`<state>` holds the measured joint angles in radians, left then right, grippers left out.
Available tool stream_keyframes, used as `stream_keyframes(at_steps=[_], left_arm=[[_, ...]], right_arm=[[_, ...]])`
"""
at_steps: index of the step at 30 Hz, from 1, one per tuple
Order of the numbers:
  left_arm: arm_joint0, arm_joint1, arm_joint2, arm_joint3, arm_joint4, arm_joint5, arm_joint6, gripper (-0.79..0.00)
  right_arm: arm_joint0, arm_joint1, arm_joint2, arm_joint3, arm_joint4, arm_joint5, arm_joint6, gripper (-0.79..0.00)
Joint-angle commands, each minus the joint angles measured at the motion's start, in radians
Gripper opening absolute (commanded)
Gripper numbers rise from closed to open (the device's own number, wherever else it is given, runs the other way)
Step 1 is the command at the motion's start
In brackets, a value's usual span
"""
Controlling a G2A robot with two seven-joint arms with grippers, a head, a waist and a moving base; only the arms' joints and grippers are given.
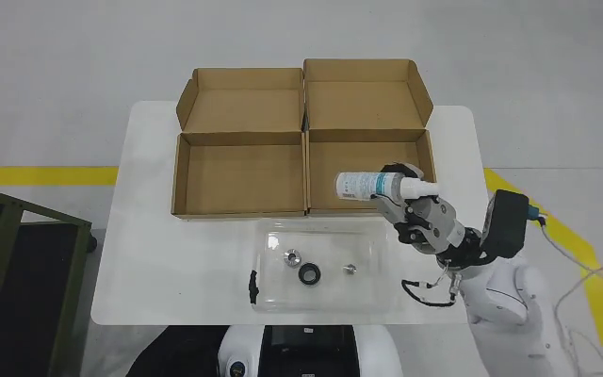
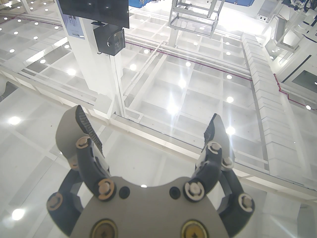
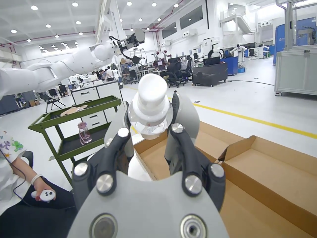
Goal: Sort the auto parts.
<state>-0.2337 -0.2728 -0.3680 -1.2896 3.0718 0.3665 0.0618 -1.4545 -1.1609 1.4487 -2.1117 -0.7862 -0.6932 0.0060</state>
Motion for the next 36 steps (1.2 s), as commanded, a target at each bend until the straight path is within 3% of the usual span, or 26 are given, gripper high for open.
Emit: stream_keyframes(at_steps=[1, 17, 23, 36], left_arm=[[0.000, 0.000, 0.000, 0.000, 0.000, 0.000, 0.000, 0.000], [0.000, 0.000, 0.000, 0.000, 0.000, 0.000, 0.000, 0.000], [0.000, 0.000, 0.000, 0.000, 0.000, 0.000, 0.000, 0.000], [0.000, 0.000, 0.000, 0.000, 0.000, 0.000, 0.000, 0.000]], right_arm=[[0.012, -0.002, -0.023, 0.029, 0.001, 0.022, 0.006, -0.785], [0.145, -0.021, -0.182, 0.168, -0.304, 0.307, 0.152, -0.785], [0.215, -0.029, -0.260, 0.226, -0.447, 0.360, 0.250, -0.785], [0.363, -0.058, -0.356, 0.421, -0.437, 0.418, 0.385, -0.785]])
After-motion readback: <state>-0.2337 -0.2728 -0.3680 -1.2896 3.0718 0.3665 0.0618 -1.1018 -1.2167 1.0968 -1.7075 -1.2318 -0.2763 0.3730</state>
